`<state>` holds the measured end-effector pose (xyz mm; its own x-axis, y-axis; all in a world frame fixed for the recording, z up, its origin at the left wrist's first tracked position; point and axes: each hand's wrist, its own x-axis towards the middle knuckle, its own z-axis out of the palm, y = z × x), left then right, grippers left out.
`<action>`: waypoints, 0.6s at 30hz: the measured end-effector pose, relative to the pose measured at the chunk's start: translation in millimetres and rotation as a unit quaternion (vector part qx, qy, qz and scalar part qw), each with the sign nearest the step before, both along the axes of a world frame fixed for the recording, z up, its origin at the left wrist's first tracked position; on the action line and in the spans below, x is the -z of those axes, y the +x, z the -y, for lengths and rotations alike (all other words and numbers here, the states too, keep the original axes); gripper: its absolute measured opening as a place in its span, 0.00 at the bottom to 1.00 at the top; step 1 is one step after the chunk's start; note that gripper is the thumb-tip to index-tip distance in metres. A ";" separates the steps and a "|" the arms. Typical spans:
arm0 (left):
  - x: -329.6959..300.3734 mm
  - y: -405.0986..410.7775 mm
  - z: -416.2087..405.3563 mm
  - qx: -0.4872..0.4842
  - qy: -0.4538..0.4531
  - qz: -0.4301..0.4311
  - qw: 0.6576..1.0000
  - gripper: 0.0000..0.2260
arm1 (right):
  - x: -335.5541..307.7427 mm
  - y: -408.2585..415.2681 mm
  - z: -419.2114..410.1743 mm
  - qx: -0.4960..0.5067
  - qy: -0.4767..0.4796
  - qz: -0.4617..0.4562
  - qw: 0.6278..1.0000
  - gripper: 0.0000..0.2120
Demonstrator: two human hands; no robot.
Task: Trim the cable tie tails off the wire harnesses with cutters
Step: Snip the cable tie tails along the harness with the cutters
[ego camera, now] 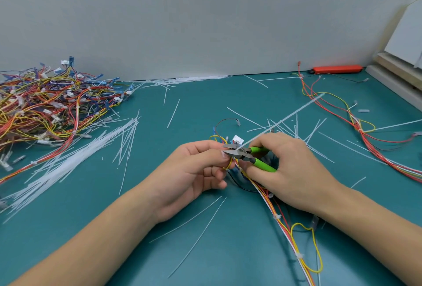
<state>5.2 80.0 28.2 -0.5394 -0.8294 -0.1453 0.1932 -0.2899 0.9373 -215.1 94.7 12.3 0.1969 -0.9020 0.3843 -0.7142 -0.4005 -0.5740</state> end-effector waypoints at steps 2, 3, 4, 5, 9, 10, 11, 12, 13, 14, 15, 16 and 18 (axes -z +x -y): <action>-0.2 0.1 0.4 0.004 -0.004 -0.001 1.000 0.04 | -0.1 -0.5 0.0 0.008 -0.002 -0.007 1.000 0.13; -0.2 0.3 0.6 0.006 -0.005 -0.002 1.000 0.03 | -0.3 -0.9 0.0 0.011 -0.002 -0.008 1.000 0.13; 0.0 0.6 0.7 0.009 -0.006 -0.001 1.000 0.02 | -0.6 -1.2 0.1 0.013 -0.002 -0.009 1.000 0.14; -0.1 1.0 0.4 0.011 -0.008 0.000 1.000 0.02 | -0.7 -1.5 0.4 0.014 -0.003 -0.010 1.000 0.15; -0.4 0.9 0.0 0.009 -0.007 0.000 1.000 0.02 | 0.2 -2.3 0.2 0.007 0.001 -0.006 1.000 0.14; -0.6 0.5 0.1 0.005 -0.005 -0.001 1.000 0.03 | 0.6 -1.9 0.3 0.002 0.004 -0.006 1.000 0.12; -0.7 -0.2 0.4 0.002 -0.003 -0.001 1.000 0.04 | 0.7 -1.4 0.1 -0.004 0.006 -0.003 1.000 0.11; -0.7 -0.4 0.5 -0.001 0.000 0.000 1.000 0.04 | 0.6 -0.8 0.2 -0.008 0.006 0.002 1.000 0.11; -0.6 -0.8 0.6 -0.004 0.003 -0.001 1.000 0.04 | 0.6 -0.6 0.0 -0.011 0.004 0.006 1.000 0.12; -0.6 -0.9 0.5 -0.006 0.006 -0.001 1.000 0.04 | 0.2 -0.7 -0.3 -0.011 0.000 0.007 1.000 0.13; -0.5 -0.8 0.3 -0.007 0.007 -0.001 1.000 0.04 | -0.1 -0.7 -0.5 -0.012 -0.003 0.007 1.000 0.13; -0.5 -0.8 0.3 -0.007 0.007 -0.001 1.000 0.04 | -0.3 -0.6 -1.1 -0.012 -0.005 0.005 1.000 0.13; -0.1 -0.5 0.4 -0.006 0.006 0.000 1.000 0.04 | -0.6 -0.7 -1.9 -0.011 -0.003 0.003 1.000 0.13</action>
<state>4.7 79.6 28.3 -0.5287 -0.8344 -0.1556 0.1976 -0.2993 0.9335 -215.8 96.6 12.9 0.2141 -0.8953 0.3906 -0.7018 -0.4191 -0.5760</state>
